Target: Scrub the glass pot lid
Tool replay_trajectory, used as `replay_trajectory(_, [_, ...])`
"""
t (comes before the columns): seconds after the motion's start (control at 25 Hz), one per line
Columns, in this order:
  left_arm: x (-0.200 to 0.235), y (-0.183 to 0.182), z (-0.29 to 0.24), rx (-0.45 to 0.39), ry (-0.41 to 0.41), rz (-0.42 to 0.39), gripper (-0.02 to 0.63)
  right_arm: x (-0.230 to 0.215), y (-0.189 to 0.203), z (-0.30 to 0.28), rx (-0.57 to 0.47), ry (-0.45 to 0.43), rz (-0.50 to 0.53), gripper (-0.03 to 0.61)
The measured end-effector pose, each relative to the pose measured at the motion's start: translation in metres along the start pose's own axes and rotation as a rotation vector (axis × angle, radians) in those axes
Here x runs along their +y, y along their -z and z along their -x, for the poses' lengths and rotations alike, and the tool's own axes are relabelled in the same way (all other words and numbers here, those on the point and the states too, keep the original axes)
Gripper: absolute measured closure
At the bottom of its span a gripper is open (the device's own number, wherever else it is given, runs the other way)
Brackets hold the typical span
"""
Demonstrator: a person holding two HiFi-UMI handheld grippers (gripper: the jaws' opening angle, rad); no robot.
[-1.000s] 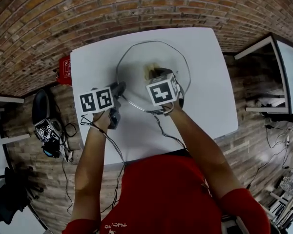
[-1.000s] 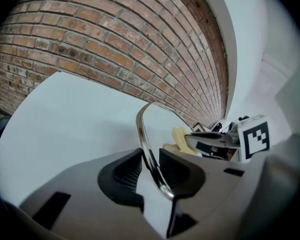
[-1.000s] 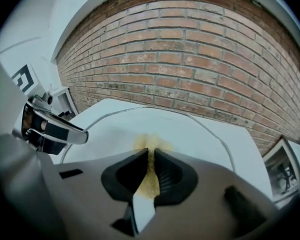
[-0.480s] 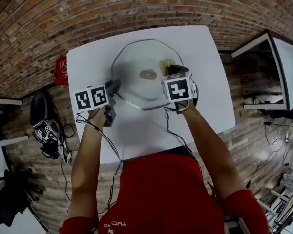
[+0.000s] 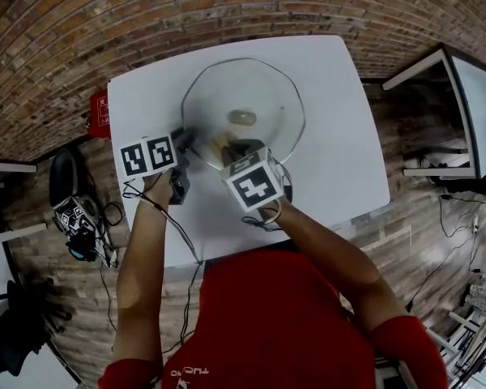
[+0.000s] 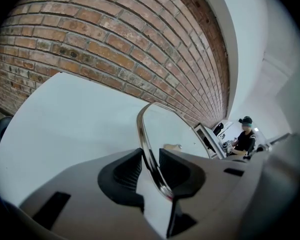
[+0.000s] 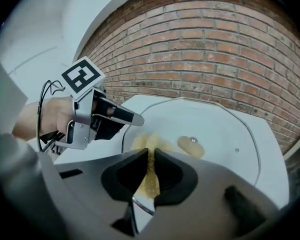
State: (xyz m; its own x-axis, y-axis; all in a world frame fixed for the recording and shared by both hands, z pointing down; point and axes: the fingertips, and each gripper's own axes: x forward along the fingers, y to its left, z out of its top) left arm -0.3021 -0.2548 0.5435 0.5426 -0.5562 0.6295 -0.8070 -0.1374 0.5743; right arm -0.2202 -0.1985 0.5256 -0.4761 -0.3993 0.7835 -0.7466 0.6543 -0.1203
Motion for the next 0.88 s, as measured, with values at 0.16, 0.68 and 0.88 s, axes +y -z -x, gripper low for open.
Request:
replay_trajectory(0.16, [0.000, 0.000, -0.001, 0.001, -0.003, -0.002, 0.499, -0.011, 0.008, 0.001, 0.021, 0.020, -0.002, 0.526])
replay_trajectory(0.68, [0.000, 0.002, 0.001, -0.001, -0.008, -0.004, 0.497, -0.083, 0.027, 0.039, -0.004, 0.153, -0.082, 0.526])
replay_trajectory(0.88, [-0.001, 0.001, 0.001, -0.007, -0.011, -0.001, 0.497, -0.089, -0.009, 0.026, -0.077, 0.155, -0.077, 0.526])
